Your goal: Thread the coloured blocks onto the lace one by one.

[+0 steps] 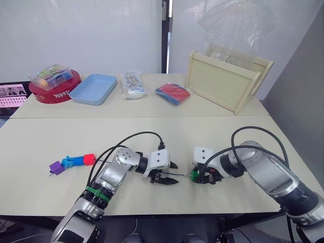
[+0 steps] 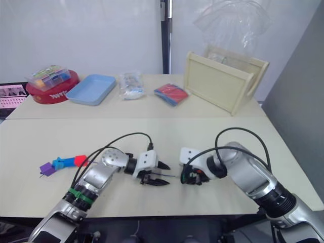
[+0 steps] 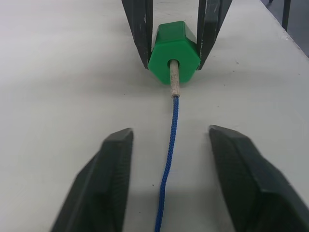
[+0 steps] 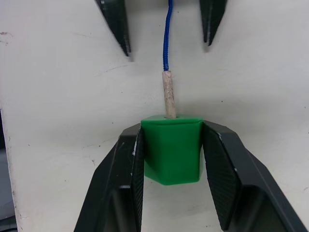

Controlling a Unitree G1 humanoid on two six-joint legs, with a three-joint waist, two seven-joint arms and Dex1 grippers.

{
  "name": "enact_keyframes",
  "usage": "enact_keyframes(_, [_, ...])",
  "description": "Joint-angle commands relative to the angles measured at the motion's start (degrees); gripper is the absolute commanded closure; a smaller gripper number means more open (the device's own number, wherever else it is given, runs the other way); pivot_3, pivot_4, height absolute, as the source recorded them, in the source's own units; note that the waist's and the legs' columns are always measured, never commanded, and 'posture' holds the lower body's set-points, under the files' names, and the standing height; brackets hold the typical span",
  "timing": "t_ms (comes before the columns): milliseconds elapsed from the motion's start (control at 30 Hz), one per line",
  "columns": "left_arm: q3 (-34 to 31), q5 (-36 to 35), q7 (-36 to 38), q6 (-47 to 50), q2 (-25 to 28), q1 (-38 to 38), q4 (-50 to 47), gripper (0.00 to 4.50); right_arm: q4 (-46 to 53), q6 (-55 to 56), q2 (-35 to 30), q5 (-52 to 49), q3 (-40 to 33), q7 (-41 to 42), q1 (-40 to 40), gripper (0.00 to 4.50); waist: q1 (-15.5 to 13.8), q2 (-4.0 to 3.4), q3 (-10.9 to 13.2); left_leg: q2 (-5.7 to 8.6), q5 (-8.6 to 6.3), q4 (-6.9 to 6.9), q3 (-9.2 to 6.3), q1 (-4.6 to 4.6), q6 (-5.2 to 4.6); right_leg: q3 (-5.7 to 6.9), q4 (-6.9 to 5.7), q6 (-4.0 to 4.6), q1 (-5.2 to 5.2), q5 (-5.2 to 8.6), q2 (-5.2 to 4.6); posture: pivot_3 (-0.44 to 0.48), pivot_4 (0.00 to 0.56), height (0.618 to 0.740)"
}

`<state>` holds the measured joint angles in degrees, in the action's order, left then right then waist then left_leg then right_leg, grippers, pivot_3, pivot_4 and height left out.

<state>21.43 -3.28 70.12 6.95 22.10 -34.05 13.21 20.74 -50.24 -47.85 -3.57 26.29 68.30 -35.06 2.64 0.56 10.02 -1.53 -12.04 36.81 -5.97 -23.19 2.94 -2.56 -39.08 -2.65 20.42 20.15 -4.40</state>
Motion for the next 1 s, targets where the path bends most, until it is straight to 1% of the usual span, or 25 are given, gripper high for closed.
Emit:
enact_keyframes(33, [-0.7,-0.89,-0.34,0.61,-0.07,-0.55,-1.34,3.34,0.12,0.68,0.55,-0.93,0.83,0.08,0.02,3.24,-0.03,0.0,0.0,0.0,0.0,0.0,0.0,-0.01,0.0,0.0,0.0,0.0,0.0,0.0,0.0,0.0,0.15,0.74])
enact_keyframes(100, [-0.9,-1.05,-0.67,1.02,-0.19,-0.66,-1.16,3.99,0.13,0.66,0.6,-0.93,0.86,0.09,-0.01,3.24,-0.03,0.0,0.0,0.0,0.0,0.0,0.0,-0.01,0.0,0.0,0.0,0.0,0.0,0.0,0.0,0.0,0.15,0.74])
enact_keyframes(133, [-1.31,-1.79,-0.79,2.85,-0.4,-0.69,-1.22,4.31,0.19,0.56,0.72,-0.97,0.89,0.06,-0.07,3.24,-0.03,0.0,0.0,0.0,0.0,0.0,0.0,0.0,0.0,0.0,0.0,0.0,0.0,0.0,0.0,0.0,0.15,0.74])
enact_keyframes(167, [-1.52,-2.27,-0.69,3.82,-0.4,-0.66,-1.41,4.5,0.19,0.49,0.89,-0.97,0.99,0.03,-0.16,3.24,-0.01,0.0,0.0,0.0,0.0,0.0,0.0,0.0,0.0,0.0,0.0,0.0,0.0,0.0,0.0,0.0,0.15,0.74])
enact_keyframes(433, [-1.71,-3.18,-0.72,5.45,-0.01,-0.4,-2.74,4.5,-2.14,0.63,5.81,0.11,4.09,-0.84,-4.28,3.24,0.52,0.0,0.0,-0.04,0.0,0.0,0.0,0.03,0.0,0.0,-0.03,0.0,0.0,0.0,0.04,0.0,0.15,0.74])
enact_keyframes(533, [-1.52,-2.26,-1.6,3.43,0.13,-0.45,-2.19,4.5,-3.22,0.29,7.95,0.14,4.6,-1.51,-6.09,3.24,0.54,0.0,0.0,-0.05,0.0,0.0,0.0,0.02,0.0,0.0,-0.04,0.0,0.01,0.0,0.03,0.0,0.15,0.74])
enact_keyframes(667, [-1.73,-2.39,-2.42,3.39,0.32,-0.33,-2.23,4.5,-4.95,1.82,7.86,1.56,6.07,-1.61,-6.54,3.24,0.12,0.0,0.0,-0.03,0.0,0.0,-0.01,0.0,0.01,0.01,-0.03,0.0,0.01,0.0,0.01,0.0,0.15,0.74])
enact_keyframes(767, [-1.77,-4.63,0.01,5.9,1.41,0.52,-4.51,4.5,-4.89,1.73,7.94,1.61,6.16,-1.53,-6.68,3.24,0.11,0.0,0.0,-0.03,0.0,0.0,-0.01,0.01,0.0,0.01,-0.03,0.0,0.01,0.0,0.01,0.0,0.15,0.74])
enact_keyframes(800, [-1.85,-5.08,0.37,6.51,1.69,0.67,-5.01,3.94,-4.82,1.6,8.05,1.5,6.09,-1.54,-6.76,3.24,0.11,0.0,0.0,-0.03,0.0,0.0,-0.01,0.01,0.0,0.01,-0.03,0.0,0.01,0.0,0.01,0.0,0.15,0.74])
enact_keyframes(867, [-2.83,-6.48,0.61,7.91,2.1,0.76,-5.75,3.37,-4.57,1.31,8.3,1.28,5.92,-1.67,-6.84,3.24,0.11,0.0,0.0,-0.03,0.0,0.0,-0.01,0.01,0.0,0.01,-0.03,0.0,0.01,0.0,0.02,0.0,0.15,0.74])
enact_keyframes(1000, [-4.34,-8.54,2.15,9.64,3.74,0.28,-6.69,2.04,-4.4,0.95,8.47,1.09,5.79,-1.89,-6.82,3.24,0.17,0.0,0.0,-0.04,0.0,0.0,-0.01,0.01,0.0,0.01,-0.03,0.0,0.01,0.0,0.02,0.0,0.15,0.74])
